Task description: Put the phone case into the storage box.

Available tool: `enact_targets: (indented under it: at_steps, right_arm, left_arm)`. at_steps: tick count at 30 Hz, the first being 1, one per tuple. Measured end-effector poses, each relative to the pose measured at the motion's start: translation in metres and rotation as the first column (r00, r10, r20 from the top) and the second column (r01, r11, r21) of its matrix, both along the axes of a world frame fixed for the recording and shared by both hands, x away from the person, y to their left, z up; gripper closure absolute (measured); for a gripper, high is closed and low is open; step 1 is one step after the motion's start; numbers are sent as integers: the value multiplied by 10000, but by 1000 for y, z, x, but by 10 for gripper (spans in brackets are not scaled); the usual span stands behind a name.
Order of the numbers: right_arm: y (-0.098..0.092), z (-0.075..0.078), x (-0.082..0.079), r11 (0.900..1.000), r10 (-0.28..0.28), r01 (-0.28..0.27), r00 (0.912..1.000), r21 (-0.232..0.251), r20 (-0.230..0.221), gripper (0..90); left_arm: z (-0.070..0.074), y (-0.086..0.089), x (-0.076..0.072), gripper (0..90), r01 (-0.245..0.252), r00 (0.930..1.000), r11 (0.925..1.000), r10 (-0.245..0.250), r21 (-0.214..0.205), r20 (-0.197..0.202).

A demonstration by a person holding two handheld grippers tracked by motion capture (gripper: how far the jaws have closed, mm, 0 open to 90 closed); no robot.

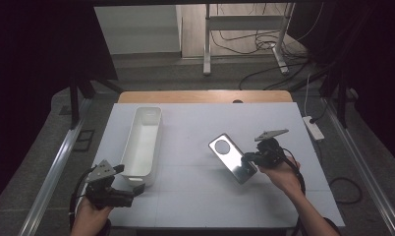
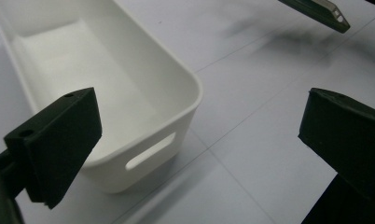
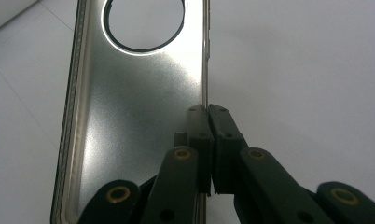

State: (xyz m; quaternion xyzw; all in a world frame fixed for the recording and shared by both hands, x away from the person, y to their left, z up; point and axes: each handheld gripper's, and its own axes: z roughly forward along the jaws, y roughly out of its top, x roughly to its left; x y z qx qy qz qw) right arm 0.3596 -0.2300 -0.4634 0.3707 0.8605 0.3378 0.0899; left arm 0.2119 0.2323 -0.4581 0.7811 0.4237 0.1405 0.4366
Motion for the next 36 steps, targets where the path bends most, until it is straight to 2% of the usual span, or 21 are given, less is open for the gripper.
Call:
enact_targets:
  at_steps: [6, 14, 18, 23, 36]
  right_arm:
    - [0, 5, -1, 9998, -13, 11, 9999, 201, 100, 882]
    - [-1, 14, -3, 9986, -111, 83, 9985, 524, 540, 882]
    - [-2, 19, -4, 9972, -219, 165, 9970, 735, 740, 882]
    - [-4, 23, -5, 9951, -347, 267, 9959, 956, 836, 882]
    - [-2, 28, -8, 9939, -416, 295, 9926, 1064, 1142, 882]
  left_arm:
    - [5, -13, 8, 0, 275, 9996, 9996, -275, 27, 39]
    - [16, -29, 25, 0, 672, 9976, 9976, -669, -159, 165]
    - [20, -43, 38, 0, 1010, 9947, 9943, -1003, -342, 239]
    - [23, -59, 51, 0, 1356, 9905, 9904, -1349, -271, 272]
    - [25, -85, 78, 0, 1803, 9835, 9812, -1790, -682, 260]
